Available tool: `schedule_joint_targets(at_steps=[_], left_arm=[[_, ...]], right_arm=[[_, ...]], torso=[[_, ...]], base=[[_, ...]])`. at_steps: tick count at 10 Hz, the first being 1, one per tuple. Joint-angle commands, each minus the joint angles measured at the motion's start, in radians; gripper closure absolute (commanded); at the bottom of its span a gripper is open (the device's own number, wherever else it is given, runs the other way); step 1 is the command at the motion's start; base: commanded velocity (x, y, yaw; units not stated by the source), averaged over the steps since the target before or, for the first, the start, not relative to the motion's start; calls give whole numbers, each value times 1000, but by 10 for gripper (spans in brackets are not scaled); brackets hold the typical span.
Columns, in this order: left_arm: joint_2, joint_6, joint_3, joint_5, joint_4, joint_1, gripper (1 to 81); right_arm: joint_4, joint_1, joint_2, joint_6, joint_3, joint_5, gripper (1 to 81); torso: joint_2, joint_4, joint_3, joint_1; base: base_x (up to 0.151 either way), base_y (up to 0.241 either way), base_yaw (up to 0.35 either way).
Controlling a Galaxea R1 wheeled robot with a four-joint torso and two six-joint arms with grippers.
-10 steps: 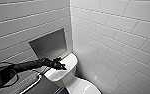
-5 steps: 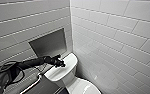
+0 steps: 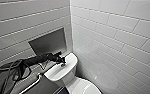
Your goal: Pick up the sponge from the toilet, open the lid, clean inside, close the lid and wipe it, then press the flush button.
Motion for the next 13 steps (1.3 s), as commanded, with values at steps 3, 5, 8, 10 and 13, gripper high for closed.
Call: schedule_joint_targets(at_steps=[3,5,8,10,13], left_arm=[[20,-2,-80,36,5,-216,811],[26,-2,-114,37,23,-217,811],[37,0,-169,41,52,-211,811],[58,-2,-201,41,100,-205,811],[109,-2,-300,41,127,-185,811]], right_arm=[[-14,-15,-11,3,10,-70,811],[-16,-14,-11,3,10,-70,811],[-17,-14,-8,3,10,-71,811],[-17,-14,-8,3,10,-73,811],[-17,-19,-8,3,10,-74,811]], torso=[[1,0,-5,1],[1,0,-5,1],[1,0,-5,1],[1,0,-5,1],[1,0,-5,1]], base=[[0,0,0],[0,0,0],[0,0,0],[0,0,0],[0,0,0]])
